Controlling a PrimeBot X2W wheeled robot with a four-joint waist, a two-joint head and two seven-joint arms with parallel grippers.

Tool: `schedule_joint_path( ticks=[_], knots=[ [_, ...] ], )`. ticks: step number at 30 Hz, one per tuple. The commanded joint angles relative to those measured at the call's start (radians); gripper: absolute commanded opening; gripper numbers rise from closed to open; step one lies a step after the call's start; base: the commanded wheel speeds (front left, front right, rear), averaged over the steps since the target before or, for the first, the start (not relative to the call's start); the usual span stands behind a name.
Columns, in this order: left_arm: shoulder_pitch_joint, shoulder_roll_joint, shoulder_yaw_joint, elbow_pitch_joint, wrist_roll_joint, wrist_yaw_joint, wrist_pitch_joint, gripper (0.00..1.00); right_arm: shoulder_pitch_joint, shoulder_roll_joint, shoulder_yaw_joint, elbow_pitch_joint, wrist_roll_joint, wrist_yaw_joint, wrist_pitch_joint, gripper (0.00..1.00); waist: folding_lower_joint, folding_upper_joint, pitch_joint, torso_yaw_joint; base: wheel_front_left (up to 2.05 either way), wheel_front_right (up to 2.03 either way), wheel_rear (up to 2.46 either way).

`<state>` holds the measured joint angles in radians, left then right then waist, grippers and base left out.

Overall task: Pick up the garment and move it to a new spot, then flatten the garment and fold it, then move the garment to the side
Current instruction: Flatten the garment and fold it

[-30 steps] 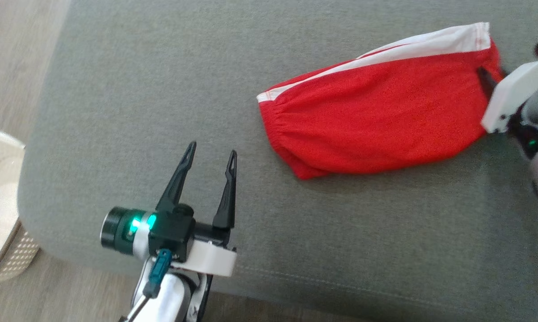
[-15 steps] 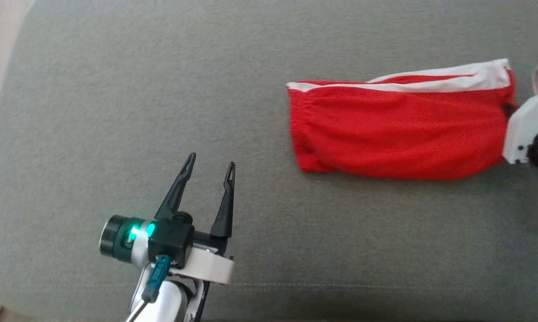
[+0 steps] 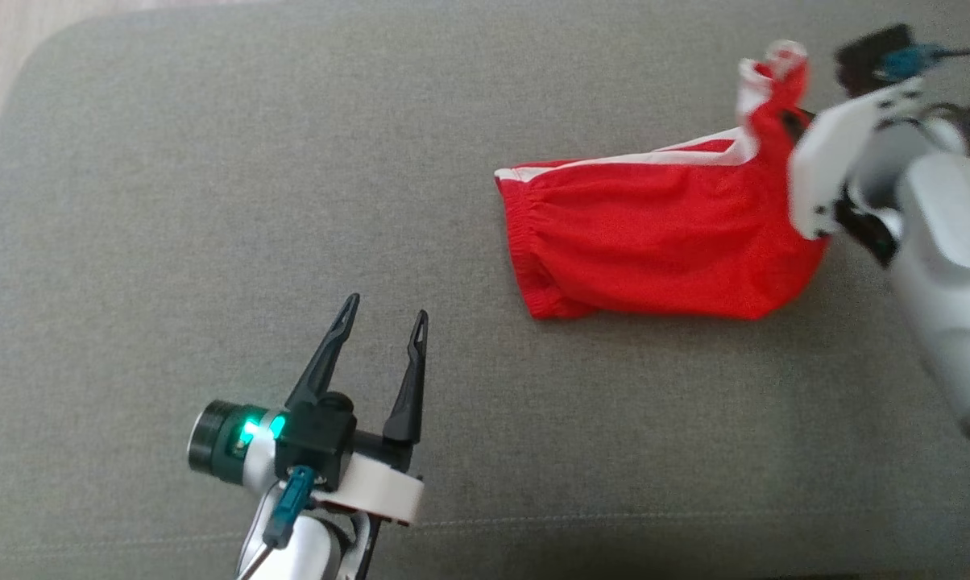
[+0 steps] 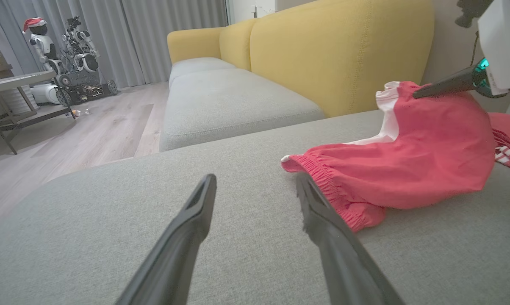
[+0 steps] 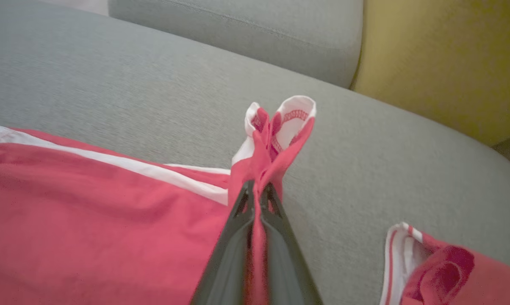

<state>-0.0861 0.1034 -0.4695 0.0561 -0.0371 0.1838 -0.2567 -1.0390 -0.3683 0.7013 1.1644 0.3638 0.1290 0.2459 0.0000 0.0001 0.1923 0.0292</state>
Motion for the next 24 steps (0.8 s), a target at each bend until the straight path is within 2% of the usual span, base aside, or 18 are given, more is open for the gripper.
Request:
schedule_joint_path(
  ticks=[1,11,15,16,22,23,24],
  knots=[
    [-0.016,-0.002,0.031,-0.027,-0.009,-0.008,-0.005,1.0,-0.031,0.021,0.001,-0.048,-0.008,0.002,0.002,0.0,0.0,-0.0001,-0.008,0.008,0.0,0.0,0.0],
    [-0.026,-0.008,0.027,-0.02,-0.006,-0.031,-0.005,1.0,0.077,0.187,-0.079,-0.257,-0.04,0.002,0.065,0.0,0.0,-0.0001,0.009,0.08,0.0,0.0,0.0],
    [-0.033,-0.013,0.029,-0.02,-0.007,-0.034,-0.005,1.0,0.152,0.211,-0.104,-0.381,-0.077,0.002,0.125,0.0,0.0,-0.0001,0.031,0.112,0.0,0.0,0.0],
    [-0.035,-0.015,0.034,-0.021,-0.008,-0.034,-0.005,1.0,0.198,0.213,-0.117,-0.46,-0.094,0.002,0.164,0.0,0.0,-0.0001,0.042,0.12,0.0,0.0,0.0],
    [-0.043,-0.018,0.042,-0.017,-0.009,-0.038,-0.005,1.0,0.327,0.219,-0.165,-0.676,-0.114,0.002,0.256,0.0,0.0,-0.0001,0.06,0.127,0.0,0.0,0.0],
    [-0.045,-0.019,0.044,-0.016,-0.008,-0.038,-0.005,1.0,0.352,0.223,-0.175,-0.721,-0.116,0.002,0.272,0.47,0.0,-0.0001,0.061,0.124,0.0,0.0,0.0],
    [-0.046,-0.02,0.045,-0.016,-0.008,-0.038,-0.005,1.0,0.374,0.226,-0.189,-0.768,-0.122,0.002,0.279,1.0,0.0,-0.0001,0.06,0.121,0.0,0.0,0.0]
  ],
)
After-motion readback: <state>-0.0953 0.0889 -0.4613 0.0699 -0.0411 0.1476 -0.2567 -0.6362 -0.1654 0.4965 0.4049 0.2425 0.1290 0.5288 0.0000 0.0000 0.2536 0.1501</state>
